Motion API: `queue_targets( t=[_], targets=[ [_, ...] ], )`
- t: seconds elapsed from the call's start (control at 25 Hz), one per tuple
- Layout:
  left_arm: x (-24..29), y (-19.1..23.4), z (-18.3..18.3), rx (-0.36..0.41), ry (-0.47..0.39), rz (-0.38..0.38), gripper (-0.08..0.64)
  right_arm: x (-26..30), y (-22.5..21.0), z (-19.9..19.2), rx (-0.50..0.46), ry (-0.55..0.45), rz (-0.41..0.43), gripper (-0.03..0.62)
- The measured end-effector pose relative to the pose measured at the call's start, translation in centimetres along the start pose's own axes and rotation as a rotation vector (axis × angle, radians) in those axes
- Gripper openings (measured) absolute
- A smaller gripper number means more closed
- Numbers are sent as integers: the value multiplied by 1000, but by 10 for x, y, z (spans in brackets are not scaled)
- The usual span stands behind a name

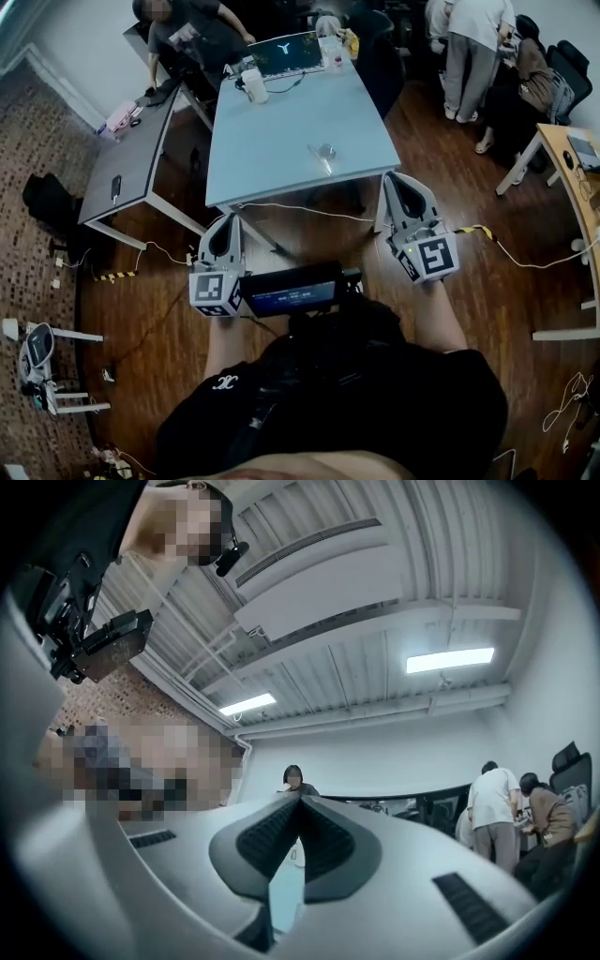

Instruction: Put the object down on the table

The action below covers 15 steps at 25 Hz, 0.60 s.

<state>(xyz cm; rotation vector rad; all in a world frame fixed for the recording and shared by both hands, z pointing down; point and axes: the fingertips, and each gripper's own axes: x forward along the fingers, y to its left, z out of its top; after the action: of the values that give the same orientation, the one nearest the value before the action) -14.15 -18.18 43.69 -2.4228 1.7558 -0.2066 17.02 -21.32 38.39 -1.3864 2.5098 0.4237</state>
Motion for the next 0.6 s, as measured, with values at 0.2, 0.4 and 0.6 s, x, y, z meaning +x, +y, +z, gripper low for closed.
queue_targets(
  t=[0.2,0.4,0.6],
  targets=[
    [-113,-19,-35,-48,67,14,5,-90,68,25,9,53,-30,-21],
    [-181,-41,-19,-67,53,9,5,-149,94,66,-10,84,-49,-21],
    [-211,-67,-2,-54,39,-10,5,-176,103,89,-4,68,-59,-21]
  ],
)
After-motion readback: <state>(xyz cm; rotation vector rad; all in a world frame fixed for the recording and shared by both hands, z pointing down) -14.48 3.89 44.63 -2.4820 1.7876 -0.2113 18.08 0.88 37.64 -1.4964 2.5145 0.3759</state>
